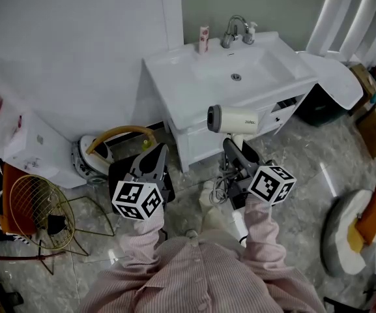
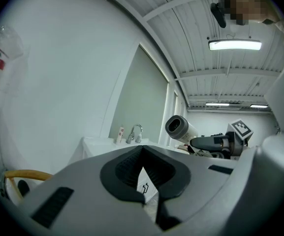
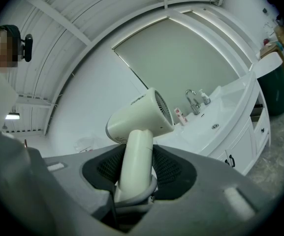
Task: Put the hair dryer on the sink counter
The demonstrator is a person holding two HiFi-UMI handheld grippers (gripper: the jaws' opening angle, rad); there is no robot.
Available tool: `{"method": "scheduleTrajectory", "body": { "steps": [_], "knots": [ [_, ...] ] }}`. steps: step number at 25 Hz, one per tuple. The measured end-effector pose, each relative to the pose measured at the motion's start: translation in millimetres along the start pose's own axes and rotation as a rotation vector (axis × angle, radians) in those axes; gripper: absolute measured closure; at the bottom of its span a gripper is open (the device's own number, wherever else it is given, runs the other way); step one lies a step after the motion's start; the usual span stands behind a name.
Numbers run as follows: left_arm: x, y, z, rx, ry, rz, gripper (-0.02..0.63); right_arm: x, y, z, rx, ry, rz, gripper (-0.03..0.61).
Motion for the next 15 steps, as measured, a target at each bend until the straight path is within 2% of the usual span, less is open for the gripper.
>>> {"method": "scheduleTrajectory", "body": {
  "steps": [15],
  "knots": [
    [61.5,-22.0,-154.7,0.048,-0.058,0.066,0.616,-108.8,-75.8,-125.2,0.104,-0.035,-0.016,0.408]
  ]
}}
Point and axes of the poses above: the fingertips, and each gripper's own axes: z backward along the fingers, x to its left, y out of its underside, the point moved 3 cm from there along z, backward along the fingers, and after that the axes turned 9 degrees about x, right-handed, at the moved point
